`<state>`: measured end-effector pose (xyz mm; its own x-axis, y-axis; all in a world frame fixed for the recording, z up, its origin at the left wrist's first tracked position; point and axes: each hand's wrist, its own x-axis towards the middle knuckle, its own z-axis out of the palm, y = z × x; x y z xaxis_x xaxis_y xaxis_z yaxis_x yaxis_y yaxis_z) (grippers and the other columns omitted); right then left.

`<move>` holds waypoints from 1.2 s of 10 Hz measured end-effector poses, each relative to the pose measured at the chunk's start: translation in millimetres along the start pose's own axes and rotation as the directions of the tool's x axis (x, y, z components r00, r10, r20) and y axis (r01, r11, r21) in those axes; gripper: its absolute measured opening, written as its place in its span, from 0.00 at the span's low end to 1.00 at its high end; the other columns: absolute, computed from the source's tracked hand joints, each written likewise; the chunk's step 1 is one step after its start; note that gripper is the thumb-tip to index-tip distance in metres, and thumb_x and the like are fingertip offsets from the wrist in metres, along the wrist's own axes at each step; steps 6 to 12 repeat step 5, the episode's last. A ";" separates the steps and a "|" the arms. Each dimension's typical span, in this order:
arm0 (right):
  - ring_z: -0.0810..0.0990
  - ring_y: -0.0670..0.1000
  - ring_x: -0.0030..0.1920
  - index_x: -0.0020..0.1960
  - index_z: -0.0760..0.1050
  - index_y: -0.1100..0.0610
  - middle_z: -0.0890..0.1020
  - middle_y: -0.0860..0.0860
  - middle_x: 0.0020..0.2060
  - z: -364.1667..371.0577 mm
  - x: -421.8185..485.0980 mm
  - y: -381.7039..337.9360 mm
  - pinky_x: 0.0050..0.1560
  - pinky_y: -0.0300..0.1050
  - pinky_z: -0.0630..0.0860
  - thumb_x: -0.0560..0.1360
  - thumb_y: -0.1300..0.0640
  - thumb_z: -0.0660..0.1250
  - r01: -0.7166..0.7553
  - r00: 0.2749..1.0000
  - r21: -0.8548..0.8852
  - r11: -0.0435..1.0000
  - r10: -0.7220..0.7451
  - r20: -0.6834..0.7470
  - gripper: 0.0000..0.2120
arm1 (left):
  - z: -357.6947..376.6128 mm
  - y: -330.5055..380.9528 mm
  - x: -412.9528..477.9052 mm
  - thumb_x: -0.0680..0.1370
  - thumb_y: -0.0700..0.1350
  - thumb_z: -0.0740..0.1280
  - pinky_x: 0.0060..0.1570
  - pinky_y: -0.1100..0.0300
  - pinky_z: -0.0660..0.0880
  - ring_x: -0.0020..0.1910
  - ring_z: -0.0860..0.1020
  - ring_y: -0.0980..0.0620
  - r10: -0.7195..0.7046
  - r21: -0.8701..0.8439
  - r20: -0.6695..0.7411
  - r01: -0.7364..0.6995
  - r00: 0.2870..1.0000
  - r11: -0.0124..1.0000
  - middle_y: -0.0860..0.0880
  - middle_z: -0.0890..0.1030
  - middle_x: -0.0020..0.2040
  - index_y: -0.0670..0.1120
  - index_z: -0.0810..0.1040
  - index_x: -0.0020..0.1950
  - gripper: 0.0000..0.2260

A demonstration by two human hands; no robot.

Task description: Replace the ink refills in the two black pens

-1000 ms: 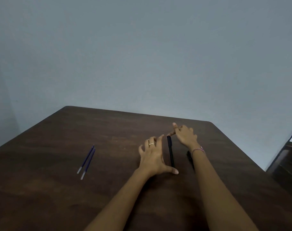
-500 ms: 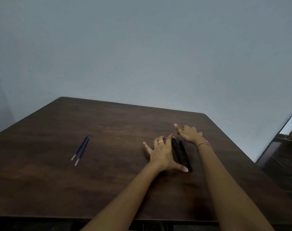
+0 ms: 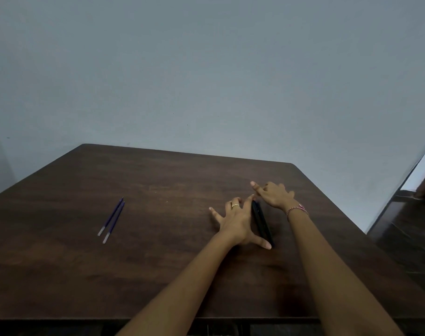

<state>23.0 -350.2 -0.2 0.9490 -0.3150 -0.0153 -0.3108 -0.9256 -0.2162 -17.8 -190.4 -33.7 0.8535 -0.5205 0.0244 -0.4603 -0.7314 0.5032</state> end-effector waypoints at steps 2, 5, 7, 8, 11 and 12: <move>0.63 0.59 0.69 0.44 0.82 0.51 0.74 0.52 0.63 -0.4 -4.8 -2.3 0.66 0.64 0.56 0.74 0.28 0.45 0.016 1.000 0.016 1.000 -0.016 0.002 0.35 | 0.4 3.3 2.8 0.54 0.66 0.76 0.59 0.27 0.32 0.75 0.45 0.41 -0.017 -0.010 0.019 0.017 1.000 1.000 0.42 0.50 0.76 0.61 0.42 0.74 0.59; 0.61 0.60 0.70 0.53 0.82 0.46 0.71 0.54 0.66 -9.7 -18.2 -5.8 0.65 0.64 0.58 0.74 0.29 0.46 0.025 0.997 0.044 0.999 -0.022 -0.075 0.32 | -7.0 5.9 -4.2 0.54 0.68 0.75 0.59 0.27 0.31 0.75 0.45 0.42 -0.005 -0.018 0.023 0.005 1.000 1.000 0.41 0.53 0.76 0.60 0.39 0.74 0.60; 0.61 0.60 0.70 0.53 0.82 0.46 0.71 0.54 0.66 -9.7 -18.2 -5.8 0.65 0.64 0.58 0.74 0.29 0.46 0.025 0.997 0.044 0.999 -0.022 -0.075 0.32 | -7.0 5.9 -4.2 0.54 0.68 0.75 0.59 0.27 0.31 0.75 0.45 0.42 -0.005 -0.018 0.023 0.005 1.000 1.000 0.41 0.53 0.76 0.60 0.39 0.74 0.60; 0.61 0.60 0.70 0.53 0.82 0.46 0.71 0.54 0.66 -9.7 -18.2 -5.8 0.65 0.64 0.58 0.74 0.29 0.46 0.025 0.997 0.044 0.999 -0.022 -0.075 0.32 | -7.0 5.9 -4.2 0.54 0.68 0.75 0.59 0.27 0.31 0.75 0.45 0.42 -0.005 -0.018 0.023 0.005 1.000 1.000 0.41 0.53 0.76 0.60 0.39 0.74 0.60; 0.61 0.60 0.70 0.53 0.82 0.46 0.71 0.54 0.66 -9.7 -18.2 -5.8 0.65 0.64 0.58 0.74 0.29 0.46 0.025 0.997 0.044 0.999 -0.022 -0.075 0.32 | -7.0 5.9 -4.2 0.54 0.68 0.75 0.59 0.27 0.31 0.75 0.45 0.42 -0.005 -0.018 0.023 0.005 1.000 1.000 0.41 0.53 0.76 0.60 0.39 0.74 0.60; 0.61 0.60 0.70 0.53 0.82 0.46 0.71 0.54 0.66 -9.7 -18.2 -5.8 0.65 0.64 0.58 0.74 0.29 0.46 0.025 0.997 0.044 0.999 -0.022 -0.075 0.32 | -7.0 5.9 -4.2 0.54 0.68 0.75 0.59 0.27 0.31 0.75 0.45 0.42 -0.005 -0.018 0.023 0.005 1.000 1.000 0.41 0.53 0.76 0.60 0.39 0.74 0.60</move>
